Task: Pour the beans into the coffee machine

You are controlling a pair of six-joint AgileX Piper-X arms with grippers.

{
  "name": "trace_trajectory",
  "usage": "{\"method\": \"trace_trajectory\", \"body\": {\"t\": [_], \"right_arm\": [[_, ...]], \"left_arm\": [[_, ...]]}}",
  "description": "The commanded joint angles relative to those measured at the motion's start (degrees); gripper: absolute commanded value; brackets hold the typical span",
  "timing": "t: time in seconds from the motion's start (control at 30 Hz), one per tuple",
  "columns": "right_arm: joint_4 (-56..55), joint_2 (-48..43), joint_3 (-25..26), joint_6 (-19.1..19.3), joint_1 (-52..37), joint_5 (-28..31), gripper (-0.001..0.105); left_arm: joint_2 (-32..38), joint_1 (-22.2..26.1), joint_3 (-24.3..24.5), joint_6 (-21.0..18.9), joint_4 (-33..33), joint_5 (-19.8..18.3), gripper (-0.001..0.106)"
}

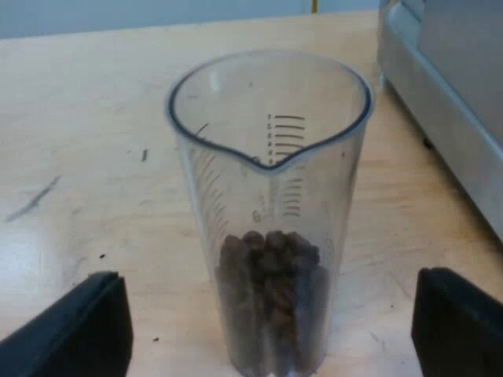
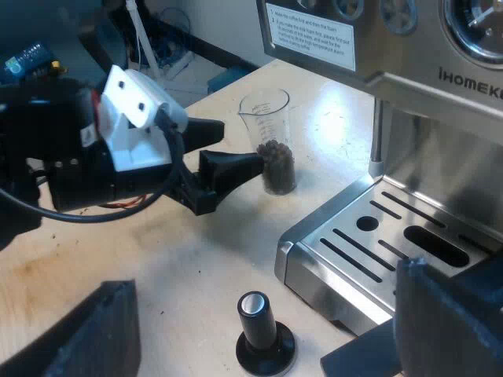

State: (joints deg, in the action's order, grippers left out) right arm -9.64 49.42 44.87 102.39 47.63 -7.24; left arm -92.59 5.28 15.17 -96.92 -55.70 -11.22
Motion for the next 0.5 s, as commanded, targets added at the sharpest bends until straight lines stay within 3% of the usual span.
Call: {"method": "trace_trajectory", "body": {"t": [0.03, 0.5], "right_arm": [[0.84, -0.02, 0.60, 0.26, 0.08, 0.51, 0.068], [0.84, -0.02, 0.60, 0.26, 0.08, 1.03, 0.068]], "left_arm": [[-1.22, -0.23, 1.62, -0.24, -2.57, -1.68, 0.105], [-6.18, -0.23, 8.06, -0.13, -2.39, -2.39, 0.105]]}}
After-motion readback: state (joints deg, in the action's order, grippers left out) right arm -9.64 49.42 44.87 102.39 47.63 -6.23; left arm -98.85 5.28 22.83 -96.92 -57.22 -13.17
